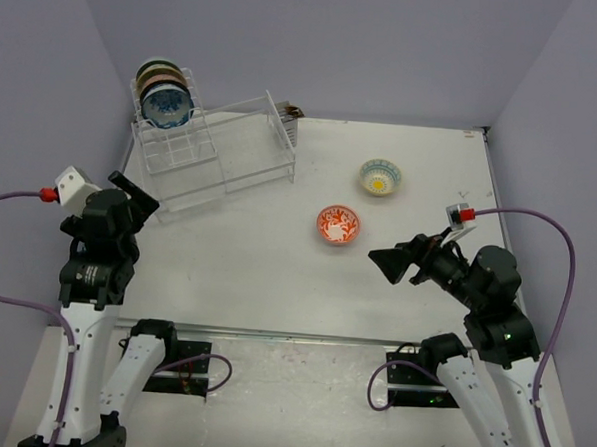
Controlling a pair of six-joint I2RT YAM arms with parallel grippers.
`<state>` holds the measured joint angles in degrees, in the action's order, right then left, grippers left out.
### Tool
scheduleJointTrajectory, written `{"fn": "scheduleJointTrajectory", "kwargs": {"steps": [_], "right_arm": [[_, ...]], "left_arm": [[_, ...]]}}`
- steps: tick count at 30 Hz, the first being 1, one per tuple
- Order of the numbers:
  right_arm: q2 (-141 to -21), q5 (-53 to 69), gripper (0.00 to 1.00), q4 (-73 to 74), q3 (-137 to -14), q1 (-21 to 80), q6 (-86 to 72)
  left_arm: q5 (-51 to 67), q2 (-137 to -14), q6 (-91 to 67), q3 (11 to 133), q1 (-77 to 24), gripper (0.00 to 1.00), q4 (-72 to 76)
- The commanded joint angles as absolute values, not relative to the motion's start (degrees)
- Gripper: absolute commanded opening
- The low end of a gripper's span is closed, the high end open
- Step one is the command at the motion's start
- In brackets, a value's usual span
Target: Unload the bowls from the dish rack
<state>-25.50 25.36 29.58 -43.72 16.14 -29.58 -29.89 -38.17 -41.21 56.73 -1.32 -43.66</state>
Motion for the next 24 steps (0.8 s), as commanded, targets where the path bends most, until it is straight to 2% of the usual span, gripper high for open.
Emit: {"fn": "scheduleJointTrajectory", "kwargs": {"steps": [1, 6, 9, 15, 24], "right_arm": [[-26.2, 27.2, 0.99, 27.1, -45.0, 16.3, -30.9], [-27.1, 28.0, 0.99, 27.0, -45.7, 16.3, -30.9], [-27.0, 28.1, 0.99, 27.3, -45.9, 16.3, -30.9], [-25.8, 28.5, 0.99, 28.6, -46.1, 16.3, -30.2], [-24.8, 28.7, 0.99, 29.7, -45.2, 16.3, -28.8]], "left_arm": [[-37.1, -41.0, -48.0, 57.5, -1.5, 1.0, -47.9], [-37.6, -44.7, -56.0, 57.5, -1.3, 1.0, -49.0], [-37.4, -47.8, -58.7, 56.6, -0.4, 0.96, -47.6], [-34.5, -57.6, -63.8, 57.1, 3.3, 0.96, -48.0], [-35.3, -59.9, -71.9, 50.6, 7.8, 0.95, -45.8]]}}
